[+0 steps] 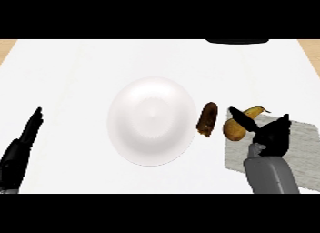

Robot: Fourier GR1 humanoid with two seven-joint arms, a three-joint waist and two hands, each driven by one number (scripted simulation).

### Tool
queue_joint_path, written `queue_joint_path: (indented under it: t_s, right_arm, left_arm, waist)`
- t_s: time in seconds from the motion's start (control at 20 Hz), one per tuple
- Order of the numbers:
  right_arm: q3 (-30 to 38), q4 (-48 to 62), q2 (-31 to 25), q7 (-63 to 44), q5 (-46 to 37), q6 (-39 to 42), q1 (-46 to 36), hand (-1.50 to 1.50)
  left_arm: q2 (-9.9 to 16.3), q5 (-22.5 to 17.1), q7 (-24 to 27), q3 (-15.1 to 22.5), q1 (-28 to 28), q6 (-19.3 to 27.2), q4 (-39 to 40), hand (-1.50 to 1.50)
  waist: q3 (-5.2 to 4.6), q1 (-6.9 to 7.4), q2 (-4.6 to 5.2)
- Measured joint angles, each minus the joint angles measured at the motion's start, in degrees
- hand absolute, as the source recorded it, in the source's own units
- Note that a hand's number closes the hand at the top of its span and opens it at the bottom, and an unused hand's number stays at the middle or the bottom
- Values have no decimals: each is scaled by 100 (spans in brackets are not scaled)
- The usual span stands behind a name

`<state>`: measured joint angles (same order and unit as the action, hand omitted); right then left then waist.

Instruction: Pick the pear from the placemat and place it in the plate

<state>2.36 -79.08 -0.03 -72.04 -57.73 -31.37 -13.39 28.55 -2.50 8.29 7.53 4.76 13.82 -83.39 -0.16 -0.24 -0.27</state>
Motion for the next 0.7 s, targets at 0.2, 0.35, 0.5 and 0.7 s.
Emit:
queue_joint_path:
  t_s: [0.2,0.35,0.5,0.7]
  right_arm:
    - [20,88,4,118,72,27,43,150]
    - [87,37,4,271,81,14,65,150]
    - [119,134,3,439,56,-73,79,150]
    - [52,76,-173,808,222,251,129,150]
  left_arm:
    - [-26,31,53,-84,58,-75,-8,0]
    - [-80,76,111,-153,157,-142,-103,0]
    - [-154,180,73,-234,55,-186,-22,0]
    - [-176,249,19,-294,-48,-275,42,0]
  waist:
    - [2,30,4]
    - [4,38,8]
    - [4,36,10]
    - [6,22,12]
